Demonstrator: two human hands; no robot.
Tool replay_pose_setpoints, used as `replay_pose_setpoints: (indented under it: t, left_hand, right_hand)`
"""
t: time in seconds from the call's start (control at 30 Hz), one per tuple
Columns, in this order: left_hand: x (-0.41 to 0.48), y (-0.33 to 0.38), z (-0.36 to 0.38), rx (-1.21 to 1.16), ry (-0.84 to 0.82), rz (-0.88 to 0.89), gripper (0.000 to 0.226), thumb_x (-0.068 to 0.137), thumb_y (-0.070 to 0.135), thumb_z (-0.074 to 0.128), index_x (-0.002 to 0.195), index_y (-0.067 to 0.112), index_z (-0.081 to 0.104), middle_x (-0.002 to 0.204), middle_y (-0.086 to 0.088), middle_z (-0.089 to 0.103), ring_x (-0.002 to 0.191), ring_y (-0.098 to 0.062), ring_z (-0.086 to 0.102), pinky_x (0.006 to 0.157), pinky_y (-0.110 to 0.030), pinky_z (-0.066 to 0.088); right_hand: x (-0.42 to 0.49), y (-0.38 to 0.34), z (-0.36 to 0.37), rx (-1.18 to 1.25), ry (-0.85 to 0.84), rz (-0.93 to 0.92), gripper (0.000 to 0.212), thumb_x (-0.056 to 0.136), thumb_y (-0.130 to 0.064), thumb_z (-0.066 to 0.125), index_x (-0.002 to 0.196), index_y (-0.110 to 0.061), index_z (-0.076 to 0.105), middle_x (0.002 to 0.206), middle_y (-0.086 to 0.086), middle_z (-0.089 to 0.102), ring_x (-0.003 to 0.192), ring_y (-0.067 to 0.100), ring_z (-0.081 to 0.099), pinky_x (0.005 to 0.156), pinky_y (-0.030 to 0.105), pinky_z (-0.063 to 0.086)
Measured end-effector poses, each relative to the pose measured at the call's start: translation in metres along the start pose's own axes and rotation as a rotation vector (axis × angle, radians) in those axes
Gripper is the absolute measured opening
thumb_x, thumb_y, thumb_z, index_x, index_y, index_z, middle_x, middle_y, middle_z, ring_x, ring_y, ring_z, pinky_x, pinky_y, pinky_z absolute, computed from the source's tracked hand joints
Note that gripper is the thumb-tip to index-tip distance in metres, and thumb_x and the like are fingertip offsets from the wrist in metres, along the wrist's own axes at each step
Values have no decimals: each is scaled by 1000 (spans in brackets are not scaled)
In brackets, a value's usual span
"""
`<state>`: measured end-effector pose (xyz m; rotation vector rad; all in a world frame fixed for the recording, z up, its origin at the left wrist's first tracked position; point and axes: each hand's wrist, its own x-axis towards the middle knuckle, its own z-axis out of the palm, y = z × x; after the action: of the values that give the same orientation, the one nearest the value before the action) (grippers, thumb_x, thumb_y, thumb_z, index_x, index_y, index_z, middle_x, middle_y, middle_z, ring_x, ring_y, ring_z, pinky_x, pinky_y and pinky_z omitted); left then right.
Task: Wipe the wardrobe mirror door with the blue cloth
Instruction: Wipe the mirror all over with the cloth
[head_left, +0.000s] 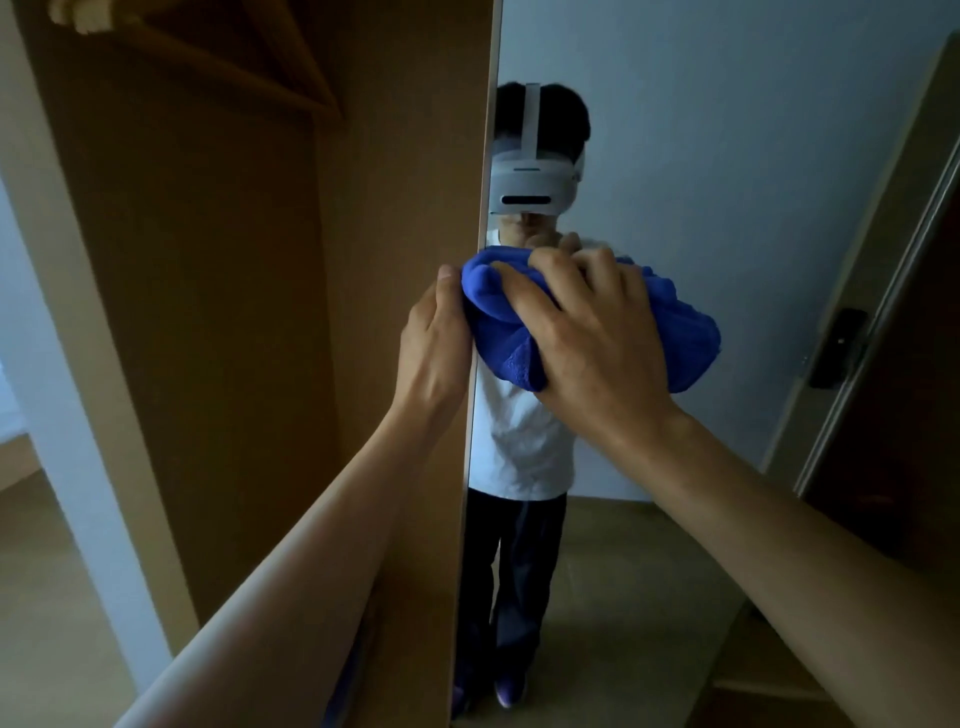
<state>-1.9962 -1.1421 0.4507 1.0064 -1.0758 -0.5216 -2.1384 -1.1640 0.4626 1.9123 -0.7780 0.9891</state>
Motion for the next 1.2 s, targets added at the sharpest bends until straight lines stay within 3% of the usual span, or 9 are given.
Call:
replay_pose_setpoints:
  t: [0.3, 0.43, 0.63, 0.77, 1.0, 1.2]
  left_hand:
    - [-24, -50, -11, -21, -28, -74, 52, 100, 55, 32, 103, 20, 70, 108, -6, 74, 106, -24, 69, 100, -52, 53]
    - [-32, -71, -14, -44, -27, -91, 40, 102, 49, 36, 96, 29, 70, 96, 5, 74, 95, -13, 69, 86, -38, 55]
    - [-42, -100, -18, -54, -48, -141, 33, 104, 40, 39, 104, 34, 71, 104, 8, 76, 101, -10, 71, 91, -33, 55]
    - [-54, -122, -24, -31, -65, -184, 34, 106, 43, 38, 97, 36, 70, 97, 9, 75, 94, -7, 70, 81, -23, 52]
    - [-74, -161, -29, -6, -76, -282, 38, 110, 42, 34, 107, 24, 67, 108, -2, 73, 102, -18, 69, 92, -35, 54]
    - [-100, -200, -39, 56, -69, -373, 42, 111, 40, 32, 111, 19, 68, 104, 0, 74, 96, -10, 70, 85, -26, 54]
  right_hand:
    - [-57, -25, 24, 21, 4, 18, 51, 90, -26, 66, 139, -21, 55, 131, 7, 58, 103, 31, 52, 93, 46, 36]
    - [-81, -36, 34, 25, -41, 20, 53, 91, -30, 67, 141, -22, 51, 134, 7, 54, 107, 31, 49, 96, 47, 36]
    - [-117, -55, 46, 39, -97, 30, 49, 94, -27, 65, 141, -21, 53, 134, 8, 56, 112, 32, 49, 97, 47, 38]
    - [-135, -65, 52, 39, -128, 40, 50, 93, -26, 67, 141, -21, 53, 135, 9, 57, 113, 32, 49, 98, 47, 38]
    - [-176, -85, 64, 70, -221, 53, 51, 94, -24, 64, 143, -21, 53, 134, 10, 58, 109, 32, 53, 97, 46, 39]
    - [-220, -104, 78, 91, -291, 42, 49, 96, -24, 63, 144, -22, 53, 132, 9, 59, 106, 30, 52, 95, 45, 42]
